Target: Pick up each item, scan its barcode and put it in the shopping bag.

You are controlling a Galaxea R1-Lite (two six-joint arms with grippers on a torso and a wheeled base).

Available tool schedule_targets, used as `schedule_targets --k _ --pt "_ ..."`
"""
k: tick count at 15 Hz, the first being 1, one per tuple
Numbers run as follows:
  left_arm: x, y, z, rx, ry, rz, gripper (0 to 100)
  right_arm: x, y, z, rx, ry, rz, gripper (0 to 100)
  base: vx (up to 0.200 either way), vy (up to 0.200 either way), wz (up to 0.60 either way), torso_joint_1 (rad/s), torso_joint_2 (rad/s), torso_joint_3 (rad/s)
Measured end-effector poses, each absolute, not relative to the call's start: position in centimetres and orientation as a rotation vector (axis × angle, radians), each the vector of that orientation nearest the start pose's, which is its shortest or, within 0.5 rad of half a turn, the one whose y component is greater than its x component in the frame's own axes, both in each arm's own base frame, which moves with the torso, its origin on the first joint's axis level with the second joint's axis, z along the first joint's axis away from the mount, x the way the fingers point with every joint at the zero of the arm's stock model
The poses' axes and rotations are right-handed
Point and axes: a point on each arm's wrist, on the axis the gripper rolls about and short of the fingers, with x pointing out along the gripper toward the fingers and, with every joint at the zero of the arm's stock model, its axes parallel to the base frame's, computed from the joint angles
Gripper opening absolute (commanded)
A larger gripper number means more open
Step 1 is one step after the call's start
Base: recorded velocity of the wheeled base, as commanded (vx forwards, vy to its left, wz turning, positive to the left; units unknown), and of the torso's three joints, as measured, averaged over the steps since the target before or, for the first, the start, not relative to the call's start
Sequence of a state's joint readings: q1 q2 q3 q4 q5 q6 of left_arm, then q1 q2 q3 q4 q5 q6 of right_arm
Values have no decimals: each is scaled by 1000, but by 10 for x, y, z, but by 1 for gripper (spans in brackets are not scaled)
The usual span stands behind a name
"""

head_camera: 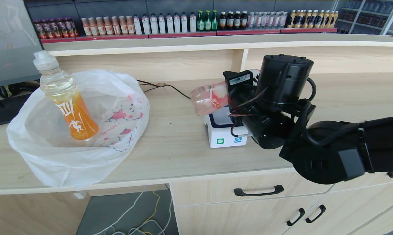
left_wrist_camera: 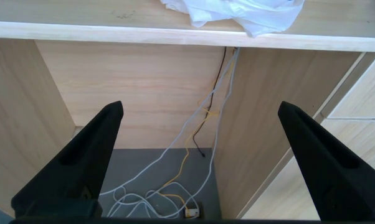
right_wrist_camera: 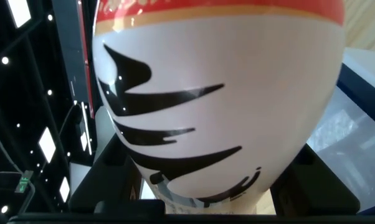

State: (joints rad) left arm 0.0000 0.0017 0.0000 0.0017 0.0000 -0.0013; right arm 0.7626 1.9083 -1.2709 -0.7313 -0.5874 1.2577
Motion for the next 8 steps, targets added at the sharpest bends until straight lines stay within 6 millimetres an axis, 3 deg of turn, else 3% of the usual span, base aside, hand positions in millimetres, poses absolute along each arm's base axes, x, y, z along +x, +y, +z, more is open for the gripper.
schedule_targets --k 8 --pt "-23 0 75 -1 3 0 100 289 247 246 1309 40 174 0 0 0 0 0 0 0"
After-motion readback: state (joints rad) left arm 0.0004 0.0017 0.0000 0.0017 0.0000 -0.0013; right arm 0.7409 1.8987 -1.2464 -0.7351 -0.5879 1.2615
